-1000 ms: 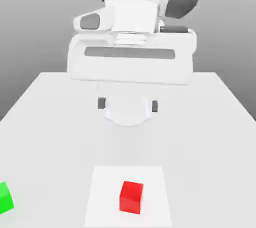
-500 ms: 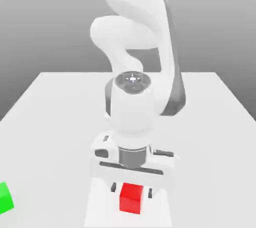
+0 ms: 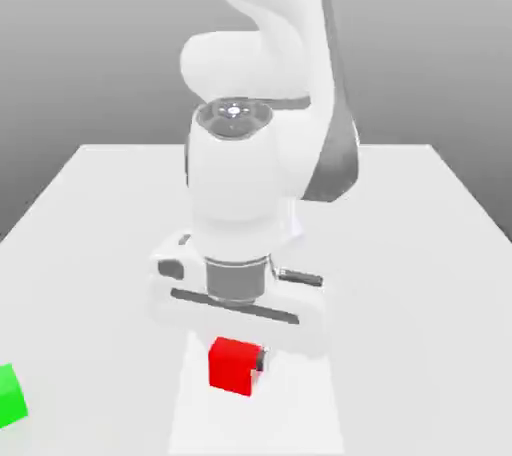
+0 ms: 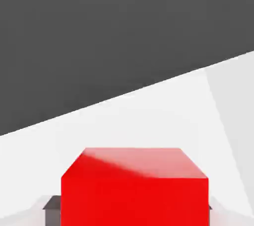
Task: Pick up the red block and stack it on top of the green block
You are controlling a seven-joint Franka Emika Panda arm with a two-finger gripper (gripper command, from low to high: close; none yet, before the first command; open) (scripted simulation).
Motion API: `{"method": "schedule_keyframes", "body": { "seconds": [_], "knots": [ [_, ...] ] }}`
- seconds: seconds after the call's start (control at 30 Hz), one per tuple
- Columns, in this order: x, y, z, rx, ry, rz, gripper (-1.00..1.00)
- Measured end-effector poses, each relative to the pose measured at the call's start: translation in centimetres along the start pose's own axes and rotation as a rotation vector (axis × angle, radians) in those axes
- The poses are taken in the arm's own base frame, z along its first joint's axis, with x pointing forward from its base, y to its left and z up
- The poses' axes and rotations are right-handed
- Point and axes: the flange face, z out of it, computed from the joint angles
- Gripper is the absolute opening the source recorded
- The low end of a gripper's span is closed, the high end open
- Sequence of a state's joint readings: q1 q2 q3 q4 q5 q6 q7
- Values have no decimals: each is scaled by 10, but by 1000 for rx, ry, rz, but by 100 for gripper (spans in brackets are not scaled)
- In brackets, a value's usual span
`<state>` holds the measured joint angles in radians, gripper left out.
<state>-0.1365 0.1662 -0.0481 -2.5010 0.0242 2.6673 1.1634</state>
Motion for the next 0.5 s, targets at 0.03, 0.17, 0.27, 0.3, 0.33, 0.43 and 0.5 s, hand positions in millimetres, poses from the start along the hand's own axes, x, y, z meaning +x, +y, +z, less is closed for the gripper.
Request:
{"method": "schedule_keyframes", "body": {
  "seconds": [0.03, 0.17, 0.27, 0.3, 0.33, 0.43, 0.5],
  "knots": [
    [24, 3, -3, 0, 0, 87, -100],
    [120, 27, -14, 1, 0, 429, -100],
    [190, 60, -20, 1, 1, 685, -100],
    [206, 68, -12, 1, 1, 745, -100],
    [214, 73, 0, 1, 2, 774, -100],
    [220, 76, 28, 1, 3, 796, 100],
    [220, 76, 28, 1, 3, 796, 100]
  ]
}}
